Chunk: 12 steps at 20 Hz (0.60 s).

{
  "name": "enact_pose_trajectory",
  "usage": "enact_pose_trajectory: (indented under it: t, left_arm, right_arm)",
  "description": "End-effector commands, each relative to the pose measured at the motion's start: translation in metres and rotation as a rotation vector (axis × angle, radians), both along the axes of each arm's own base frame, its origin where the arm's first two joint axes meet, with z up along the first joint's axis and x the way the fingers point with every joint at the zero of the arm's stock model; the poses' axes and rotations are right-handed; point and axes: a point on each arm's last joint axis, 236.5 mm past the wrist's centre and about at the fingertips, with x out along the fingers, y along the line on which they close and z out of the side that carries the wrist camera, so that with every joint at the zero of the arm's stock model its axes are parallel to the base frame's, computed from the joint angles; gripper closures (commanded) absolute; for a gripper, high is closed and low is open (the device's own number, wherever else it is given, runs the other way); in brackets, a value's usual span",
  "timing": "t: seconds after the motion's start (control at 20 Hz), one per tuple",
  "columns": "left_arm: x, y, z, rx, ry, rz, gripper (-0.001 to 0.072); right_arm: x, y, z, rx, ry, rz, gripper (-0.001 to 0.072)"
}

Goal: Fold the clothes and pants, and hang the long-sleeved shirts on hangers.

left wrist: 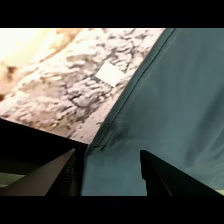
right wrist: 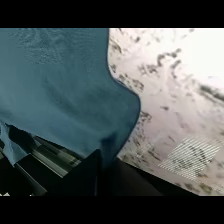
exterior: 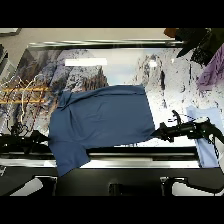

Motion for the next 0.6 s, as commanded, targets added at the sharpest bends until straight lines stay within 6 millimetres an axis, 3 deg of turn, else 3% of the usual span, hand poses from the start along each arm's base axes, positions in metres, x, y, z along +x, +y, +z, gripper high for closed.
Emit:
enact_pose_trajectory:
  t: [0.0, 0.3, 0.4, 0.5, 0.55]
  left_arm:
    - [0.005, 0.002, -0.006, -0.001, -0.007, 0.016, 0.0257]
    - [0.009, -0.005, -0.012, -0.026, -0.003, 0.008, 0.0260]
    - [0.010, -0.014, -0.012, -0.020, -0.008, -0.032, 0.0395]
    - [0.011, -0.022, -0.013, -0.017, -0.009, -0.069, 0.0634]
    - [0.011, -0.024, -0.012, -0.017, -0.009, -0.076, 0.0694]
  right_arm:
    - [0.002, 0.003, 0.003, 0.016, -0.014, 0.002, 0.0683]
    - [0.007, 0.001, 0.012, -0.001, -0.055, -0.004, 0.0683]
    - [0.006, 0.001, 0.014, 0.003, -0.056, -0.003, 0.0683]
    - [0.006, 0.003, 0.015, 0.013, -0.054, -0.002, 0.0683]
    - [0.005, 0.004, 0.016, 0.019, -0.052, -0.001, 0.0684]
